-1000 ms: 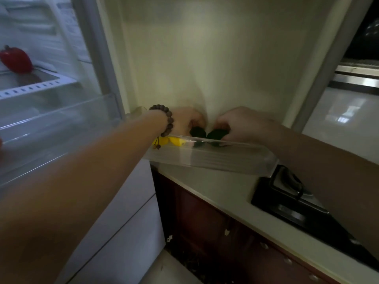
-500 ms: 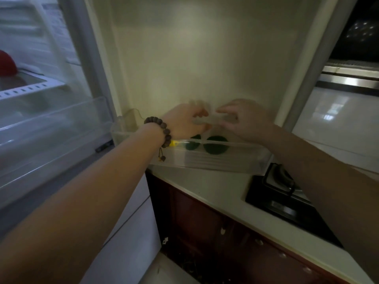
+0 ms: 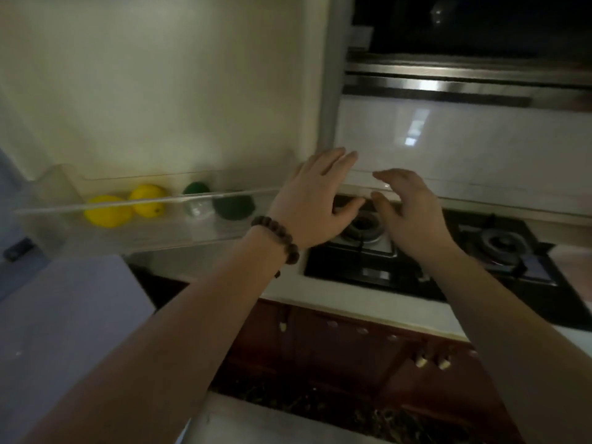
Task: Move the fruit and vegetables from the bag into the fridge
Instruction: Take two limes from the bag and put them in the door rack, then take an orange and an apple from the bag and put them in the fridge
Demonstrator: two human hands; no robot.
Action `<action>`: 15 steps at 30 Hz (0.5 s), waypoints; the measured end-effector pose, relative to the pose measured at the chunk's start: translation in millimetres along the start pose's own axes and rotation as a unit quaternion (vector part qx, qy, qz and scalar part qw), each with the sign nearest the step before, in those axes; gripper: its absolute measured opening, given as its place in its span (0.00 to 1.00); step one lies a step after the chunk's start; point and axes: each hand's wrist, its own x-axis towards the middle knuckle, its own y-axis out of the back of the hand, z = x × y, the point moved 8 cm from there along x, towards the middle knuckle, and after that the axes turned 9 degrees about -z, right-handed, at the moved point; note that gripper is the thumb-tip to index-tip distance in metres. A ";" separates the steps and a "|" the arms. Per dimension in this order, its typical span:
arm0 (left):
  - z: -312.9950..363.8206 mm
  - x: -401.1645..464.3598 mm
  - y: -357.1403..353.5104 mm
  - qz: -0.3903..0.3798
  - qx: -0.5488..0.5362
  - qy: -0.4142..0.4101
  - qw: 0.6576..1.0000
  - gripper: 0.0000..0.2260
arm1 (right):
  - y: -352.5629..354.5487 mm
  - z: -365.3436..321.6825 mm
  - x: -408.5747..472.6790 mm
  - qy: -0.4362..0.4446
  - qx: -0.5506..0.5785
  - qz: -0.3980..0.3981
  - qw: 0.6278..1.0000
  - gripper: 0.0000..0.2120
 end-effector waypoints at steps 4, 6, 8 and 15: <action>68.1 18.5 -48.5 -0.001 -0.026 -0.016 1.000 0.29 | 46.5 72.6 -58.5 -0.074 -0.061 0.030 0.995 0.21; 108.7 28.5 -76.5 -0.004 -0.035 -0.027 0.999 0.29 | 75.3 110.9 -93.1 -0.107 -0.078 0.038 0.990 0.22; 152.1 41.1 -108.0 -0.016 -0.040 -0.035 0.998 0.29 | 105.0 150.3 -130.2 -0.142 -0.091 0.042 0.985 0.22; 324.0 79.5 -235.0 -0.092 -0.062 -0.056 0.992 0.31 | 201.2 284.6 -285.7 -0.277 -0.133 0.065 0.949 0.23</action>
